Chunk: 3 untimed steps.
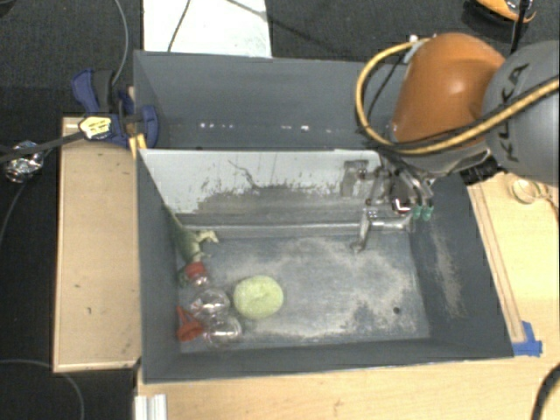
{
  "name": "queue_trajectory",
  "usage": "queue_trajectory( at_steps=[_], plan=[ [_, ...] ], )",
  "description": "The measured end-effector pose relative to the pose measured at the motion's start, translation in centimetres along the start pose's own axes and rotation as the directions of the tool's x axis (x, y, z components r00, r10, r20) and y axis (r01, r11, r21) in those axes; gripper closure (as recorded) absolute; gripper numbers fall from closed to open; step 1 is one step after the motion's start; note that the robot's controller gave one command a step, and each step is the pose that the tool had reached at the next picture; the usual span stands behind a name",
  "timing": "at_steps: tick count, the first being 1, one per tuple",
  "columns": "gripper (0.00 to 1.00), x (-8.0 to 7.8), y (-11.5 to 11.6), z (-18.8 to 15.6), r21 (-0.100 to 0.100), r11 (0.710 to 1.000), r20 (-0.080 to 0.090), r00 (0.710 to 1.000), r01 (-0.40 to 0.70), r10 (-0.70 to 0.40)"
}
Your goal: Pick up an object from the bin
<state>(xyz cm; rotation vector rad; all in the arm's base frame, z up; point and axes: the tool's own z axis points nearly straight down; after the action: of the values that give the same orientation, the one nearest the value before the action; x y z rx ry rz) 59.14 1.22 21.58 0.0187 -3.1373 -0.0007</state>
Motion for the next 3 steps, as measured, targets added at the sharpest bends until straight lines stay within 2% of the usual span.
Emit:
queue_trajectory(
  at_steps=[1, 2, 3],
  plan=[
    [0.00, -0.1, 0.0, -0.5, 0.000, 1.000, 0.008, 1.000, 0.000, 0.000],
    [0.00, 1.2, 2.2, 3.4, 0.001, 1.000, 0.014, 1.000, 0.015, -0.015],
    [0.00, 4.8, 1.5, 6.0, -0.003, 0.999, -0.008, 0.999, 0.052, -0.052]
  ],
)
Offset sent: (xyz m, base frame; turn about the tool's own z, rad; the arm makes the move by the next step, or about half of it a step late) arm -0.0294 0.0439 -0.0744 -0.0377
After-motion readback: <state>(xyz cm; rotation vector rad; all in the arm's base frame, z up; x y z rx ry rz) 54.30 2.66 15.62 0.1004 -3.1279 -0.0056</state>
